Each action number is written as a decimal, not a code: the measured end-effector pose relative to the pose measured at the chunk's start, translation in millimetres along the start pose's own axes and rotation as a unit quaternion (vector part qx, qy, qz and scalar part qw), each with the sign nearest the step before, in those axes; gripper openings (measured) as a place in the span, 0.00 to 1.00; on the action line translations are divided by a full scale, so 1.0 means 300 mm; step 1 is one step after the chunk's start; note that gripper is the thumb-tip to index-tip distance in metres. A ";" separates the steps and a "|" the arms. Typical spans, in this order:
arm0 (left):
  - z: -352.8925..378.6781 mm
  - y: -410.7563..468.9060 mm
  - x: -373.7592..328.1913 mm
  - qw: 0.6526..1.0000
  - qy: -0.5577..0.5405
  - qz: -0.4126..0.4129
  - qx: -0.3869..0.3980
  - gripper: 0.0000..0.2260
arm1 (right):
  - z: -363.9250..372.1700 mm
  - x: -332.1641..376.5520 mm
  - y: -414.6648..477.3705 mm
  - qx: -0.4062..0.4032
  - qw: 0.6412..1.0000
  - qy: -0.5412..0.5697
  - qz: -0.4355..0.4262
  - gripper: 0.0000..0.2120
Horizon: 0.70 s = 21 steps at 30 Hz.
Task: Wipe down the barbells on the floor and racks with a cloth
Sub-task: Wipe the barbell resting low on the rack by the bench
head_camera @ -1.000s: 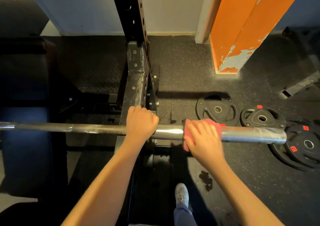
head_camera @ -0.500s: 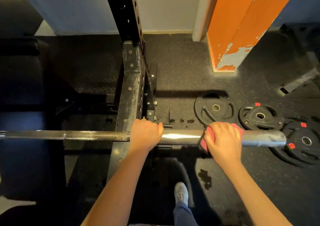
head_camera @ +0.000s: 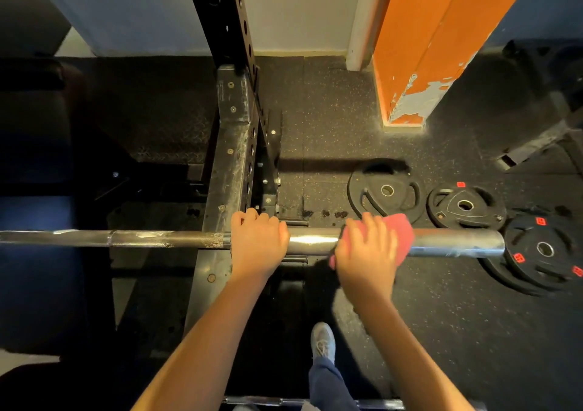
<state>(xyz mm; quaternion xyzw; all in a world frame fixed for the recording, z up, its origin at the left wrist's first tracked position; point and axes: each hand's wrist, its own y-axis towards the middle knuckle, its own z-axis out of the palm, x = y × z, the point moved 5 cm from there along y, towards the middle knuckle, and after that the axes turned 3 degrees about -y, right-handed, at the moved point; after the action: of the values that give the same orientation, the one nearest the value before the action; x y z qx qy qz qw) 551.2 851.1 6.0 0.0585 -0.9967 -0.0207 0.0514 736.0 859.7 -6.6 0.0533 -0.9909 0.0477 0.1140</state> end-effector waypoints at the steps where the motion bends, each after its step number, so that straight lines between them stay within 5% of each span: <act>1: -0.007 0.015 -0.012 1.000 0.008 0.013 0.019 0.21 | 0.010 0.043 -0.016 0.008 0.999 0.002 -0.047 0.26; 4: 0.017 0.084 -0.058 0.992 -0.008 0.071 0.104 0.24 | -0.003 -0.011 -0.009 0.031 0.986 -0.015 -0.165 0.24; 7: 0.042 0.090 -0.104 0.980 -0.036 0.127 0.148 0.17 | -0.045 -0.199 0.040 0.010 0.994 -0.033 -0.103 0.24; 11: 0.021 0.057 -0.108 0.991 -0.017 0.116 0.064 0.30 | -0.052 -0.193 0.037 -0.059 0.997 0.011 0.045 0.23; 13: 0.020 0.049 -0.114 0.992 -0.037 0.116 0.030 0.28 | -0.029 -0.088 0.008 -0.049 0.998 0.018 0.016 0.21; 17: -0.003 0.032 -0.112 0.995 -0.043 0.077 0.035 0.15 | -0.061 -0.097 0.000 0.009 0.984 -0.028 -0.174 0.23; 21: 0.022 0.001 -0.107 0.997 -0.064 0.042 0.032 0.09 | -0.095 -0.257 0.039 -0.028 0.998 -0.008 -0.048 0.23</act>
<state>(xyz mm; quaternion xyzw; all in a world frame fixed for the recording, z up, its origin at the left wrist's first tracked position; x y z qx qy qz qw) 582.1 855.3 -3.7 0.0165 -0.9997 0.0102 -0.0136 815.6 881.8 2.4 0.0984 -0.9889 0.0135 0.1102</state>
